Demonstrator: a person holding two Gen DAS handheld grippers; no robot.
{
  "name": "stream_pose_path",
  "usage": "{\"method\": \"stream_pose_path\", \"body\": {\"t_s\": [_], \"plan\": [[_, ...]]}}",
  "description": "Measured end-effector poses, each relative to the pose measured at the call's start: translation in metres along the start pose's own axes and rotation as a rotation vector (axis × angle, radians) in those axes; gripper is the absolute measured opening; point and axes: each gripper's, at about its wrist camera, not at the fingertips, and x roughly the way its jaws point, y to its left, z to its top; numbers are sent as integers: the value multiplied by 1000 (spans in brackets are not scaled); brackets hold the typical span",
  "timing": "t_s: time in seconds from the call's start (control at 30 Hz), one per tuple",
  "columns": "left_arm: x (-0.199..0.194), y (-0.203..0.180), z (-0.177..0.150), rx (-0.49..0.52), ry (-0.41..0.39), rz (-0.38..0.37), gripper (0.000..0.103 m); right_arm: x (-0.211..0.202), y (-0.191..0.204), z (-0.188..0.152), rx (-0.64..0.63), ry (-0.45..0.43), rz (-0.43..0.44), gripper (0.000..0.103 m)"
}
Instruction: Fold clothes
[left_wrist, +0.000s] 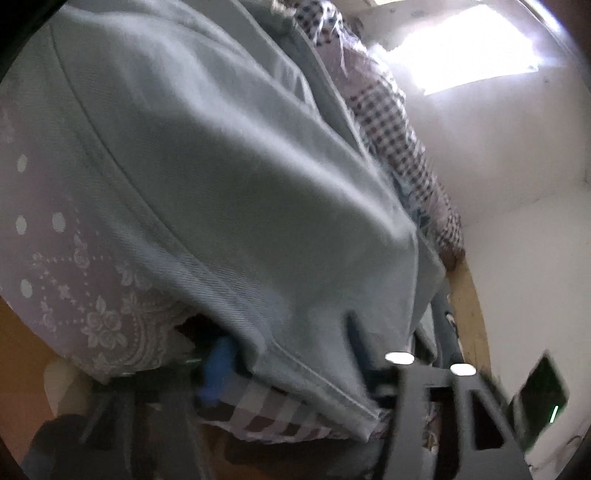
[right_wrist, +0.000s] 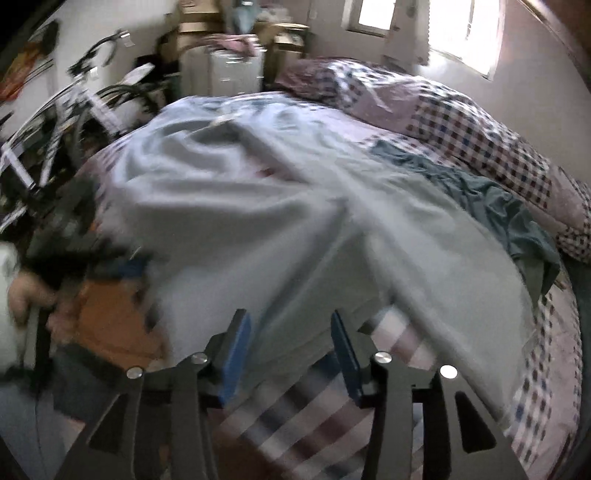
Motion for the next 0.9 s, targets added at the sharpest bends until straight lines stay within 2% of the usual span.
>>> {"method": "stream_pose_path", "body": {"t_s": [0.1,0.17,0.27,0.4,0.47,0.67,0.7,0.73,0.77,0.8,0.87,0.9], "plan": [[-9,0,1,-7,-34,-12,18,2,41,-23,-74,10,14,49],[-17,0,2,-19,-58,-31,12,9,63,-35,-108,24,10,50],[-32,-1,3,-10,-92,-74,10,23,87,-48,-138,29,-16,50],[-39,-4,3,-2,-106,-117,9,41,109,-59,-174,19,-103,51],[-40,-5,6,-3,-110,-136,9,53,113,-62,-182,28,-168,51],[-39,-10,14,-6,-122,-191,8,75,108,-57,-167,44,-274,48],[-38,-11,15,-6,-119,-193,8,76,107,-57,-171,47,-284,44],[-37,-11,16,-7,-115,-192,8,77,106,-56,-177,50,-291,33],[-36,-11,17,-8,-111,-192,8,77,105,-56,-183,54,-297,26],[-36,-10,17,-11,-108,-189,9,77,104,-55,-191,59,-302,11],[-38,-8,17,-18,-104,-183,10,72,102,-53,-195,57,-297,10],[-39,-7,17,-21,-102,-180,18,68,101,-51,-195,53,-290,9]]}}
